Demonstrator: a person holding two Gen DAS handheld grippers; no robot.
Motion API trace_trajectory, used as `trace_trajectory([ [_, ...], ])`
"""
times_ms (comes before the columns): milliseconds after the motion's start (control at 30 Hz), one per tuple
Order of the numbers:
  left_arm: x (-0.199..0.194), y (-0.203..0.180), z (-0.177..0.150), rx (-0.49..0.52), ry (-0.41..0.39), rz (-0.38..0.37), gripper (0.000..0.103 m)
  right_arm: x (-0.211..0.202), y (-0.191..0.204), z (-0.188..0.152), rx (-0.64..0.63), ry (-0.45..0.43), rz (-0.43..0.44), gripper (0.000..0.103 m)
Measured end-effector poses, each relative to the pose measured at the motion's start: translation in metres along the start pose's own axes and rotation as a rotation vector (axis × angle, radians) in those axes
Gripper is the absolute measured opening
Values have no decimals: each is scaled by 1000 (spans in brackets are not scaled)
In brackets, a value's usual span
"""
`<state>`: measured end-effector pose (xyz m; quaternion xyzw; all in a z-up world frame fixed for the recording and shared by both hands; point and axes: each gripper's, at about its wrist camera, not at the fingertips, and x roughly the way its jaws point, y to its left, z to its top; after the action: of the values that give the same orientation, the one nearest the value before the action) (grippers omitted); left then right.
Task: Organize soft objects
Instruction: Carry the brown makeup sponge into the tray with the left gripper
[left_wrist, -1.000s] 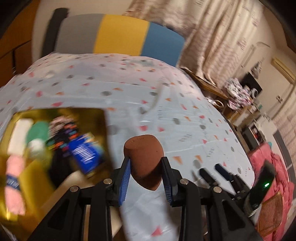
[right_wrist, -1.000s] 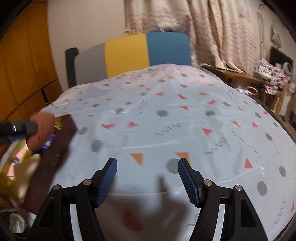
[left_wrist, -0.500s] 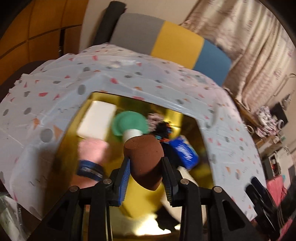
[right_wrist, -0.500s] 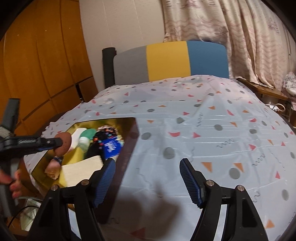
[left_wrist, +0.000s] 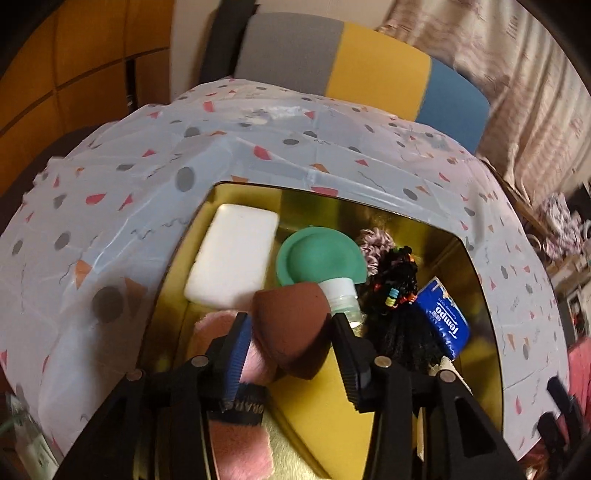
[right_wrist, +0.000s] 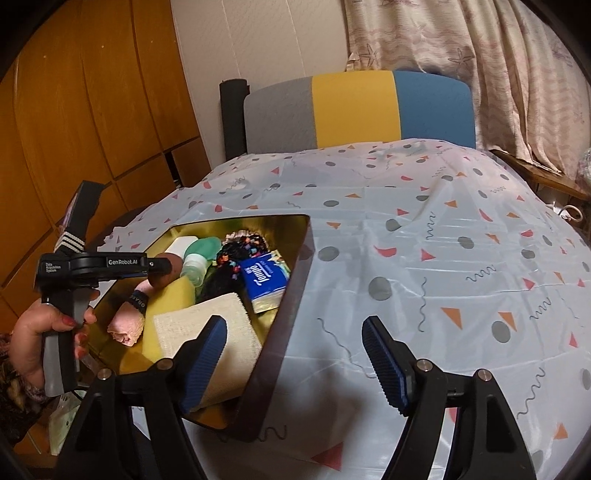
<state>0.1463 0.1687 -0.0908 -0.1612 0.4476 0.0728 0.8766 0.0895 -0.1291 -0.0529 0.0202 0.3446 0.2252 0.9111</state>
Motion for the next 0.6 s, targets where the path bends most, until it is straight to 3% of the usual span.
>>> trace_trajectory([
  [133,-25,15,-4,-77,-60,-91,45,2,10,-1,-30,-3,-5,77],
  [200,-28,14,-6,-45,-74,-50,44,4,13,-1,-35,-1,0,77],
  [267,-22,8,-5,11,-65,8,37,7,15,-1,-33,7,8,77],
  [367,-7,0,-2,45,-21,28,35,9,19,0,-33,13,20,77],
  [600,-5,-13,5,75,-41,75,35,8,31,1,-55,13,27,77],
])
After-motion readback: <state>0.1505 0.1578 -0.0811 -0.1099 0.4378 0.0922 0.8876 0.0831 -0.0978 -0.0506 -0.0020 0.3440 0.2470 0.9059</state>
